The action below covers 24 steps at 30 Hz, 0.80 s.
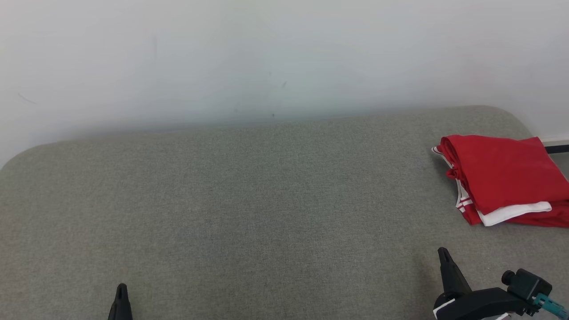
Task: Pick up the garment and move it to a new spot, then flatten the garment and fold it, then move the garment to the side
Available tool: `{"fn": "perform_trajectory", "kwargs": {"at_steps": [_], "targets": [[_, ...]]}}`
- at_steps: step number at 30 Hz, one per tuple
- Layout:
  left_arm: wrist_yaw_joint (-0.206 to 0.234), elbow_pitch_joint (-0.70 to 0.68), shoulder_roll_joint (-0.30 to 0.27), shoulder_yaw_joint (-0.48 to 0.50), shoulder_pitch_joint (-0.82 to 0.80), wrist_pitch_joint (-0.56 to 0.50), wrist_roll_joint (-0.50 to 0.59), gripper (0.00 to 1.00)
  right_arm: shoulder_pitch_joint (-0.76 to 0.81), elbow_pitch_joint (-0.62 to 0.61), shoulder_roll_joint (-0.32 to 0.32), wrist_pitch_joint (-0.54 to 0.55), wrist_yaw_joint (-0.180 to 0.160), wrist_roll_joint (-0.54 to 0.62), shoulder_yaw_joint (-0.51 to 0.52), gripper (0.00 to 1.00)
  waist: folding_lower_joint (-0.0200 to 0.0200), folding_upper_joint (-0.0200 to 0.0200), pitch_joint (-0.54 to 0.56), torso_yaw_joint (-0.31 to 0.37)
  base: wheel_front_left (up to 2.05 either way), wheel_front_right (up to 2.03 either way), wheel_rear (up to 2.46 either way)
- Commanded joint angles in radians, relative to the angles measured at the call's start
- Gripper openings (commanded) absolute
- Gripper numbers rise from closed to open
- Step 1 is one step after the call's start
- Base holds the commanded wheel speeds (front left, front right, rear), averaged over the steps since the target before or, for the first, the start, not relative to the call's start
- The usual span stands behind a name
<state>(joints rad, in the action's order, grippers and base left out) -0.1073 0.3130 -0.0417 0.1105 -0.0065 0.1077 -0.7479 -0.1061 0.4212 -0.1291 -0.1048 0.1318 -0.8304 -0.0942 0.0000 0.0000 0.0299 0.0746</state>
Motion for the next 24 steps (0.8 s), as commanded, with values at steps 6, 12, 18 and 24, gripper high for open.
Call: {"fn": "perform_trajectory", "kwargs": {"at_steps": [6,12,18,24], "targets": [[-0.007,-0.021,-0.007,0.002,-0.034,-0.023,-0.095,0.0,-0.016,-0.033,0.007,0.022,-0.001,-0.086,0.026,0.0,0.0,0.0,-0.002,-0.005,0.0,0.0,0.0],[-0.009,-0.026,-0.007,0.002,-0.042,-0.042,-0.172,0.0,-0.015,-0.047,0.014,0.042,-0.001,-0.155,0.044,0.0,0.0,0.0,-0.004,-0.01,0.0,0.0,0.0],[-0.011,-0.031,-0.008,0.002,-0.049,-0.062,-0.242,0.0,-0.014,-0.061,0.021,0.061,-0.001,-0.221,0.062,0.0,0.0,0.0,-0.007,-0.015,0.0,0.0,0.0],[-0.013,-0.036,-0.008,0.003,-0.056,-0.083,-0.321,0.0,-0.013,-0.077,0.028,0.081,-0.001,-0.292,0.081,0.0,0.0,0.0,-0.009,-0.02,0.0,0.0,0.0]]}}
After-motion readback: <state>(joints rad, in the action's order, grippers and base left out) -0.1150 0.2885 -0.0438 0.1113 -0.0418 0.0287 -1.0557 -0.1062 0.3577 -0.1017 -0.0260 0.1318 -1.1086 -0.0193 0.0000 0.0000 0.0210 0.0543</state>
